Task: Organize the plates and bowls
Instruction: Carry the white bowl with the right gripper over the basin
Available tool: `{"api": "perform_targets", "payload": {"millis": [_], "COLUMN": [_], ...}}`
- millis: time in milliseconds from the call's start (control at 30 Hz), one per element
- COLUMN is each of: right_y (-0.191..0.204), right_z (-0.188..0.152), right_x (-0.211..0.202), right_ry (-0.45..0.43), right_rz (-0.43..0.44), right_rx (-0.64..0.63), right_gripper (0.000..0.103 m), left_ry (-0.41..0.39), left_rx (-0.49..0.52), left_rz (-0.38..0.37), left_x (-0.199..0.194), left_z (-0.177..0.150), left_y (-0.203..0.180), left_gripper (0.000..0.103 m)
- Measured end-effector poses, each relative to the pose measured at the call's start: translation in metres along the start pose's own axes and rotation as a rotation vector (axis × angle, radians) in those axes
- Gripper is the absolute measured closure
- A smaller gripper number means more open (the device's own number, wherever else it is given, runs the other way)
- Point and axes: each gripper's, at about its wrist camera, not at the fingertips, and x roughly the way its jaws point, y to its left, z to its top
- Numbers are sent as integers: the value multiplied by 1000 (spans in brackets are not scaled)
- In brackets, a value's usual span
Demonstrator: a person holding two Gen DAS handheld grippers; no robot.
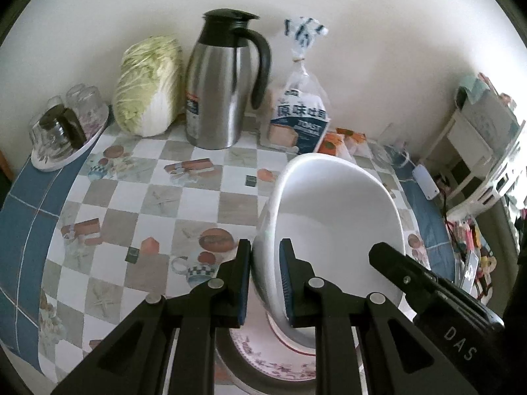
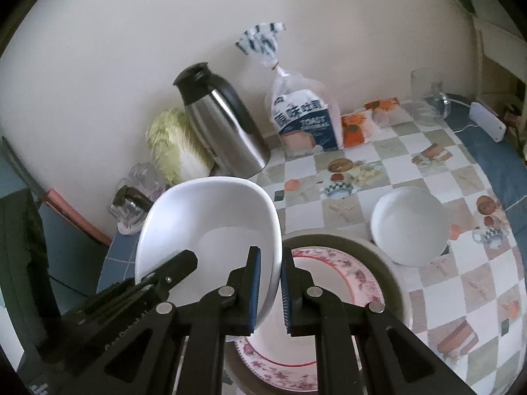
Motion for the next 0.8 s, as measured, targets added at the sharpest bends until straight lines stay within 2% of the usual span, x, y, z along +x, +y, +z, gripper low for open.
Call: {"api": "perform_targets", "payload": {"millis": [400,800], "right_y": [-25,-38], "right_z": [0,0], "right_x": [-27,-43], "right_ry": [-58,-76], "right_rz": [35,70], "right_rx": [52,84], "right_gripper": [90,90], "left_ry": [-38,-69], "left_rx": [59,100], "left_rz": [15,43], "left_x": [-13,-24], "left_z": [-3,-8], "left_y": [-26,-47], "left_gripper": [85,85]}}
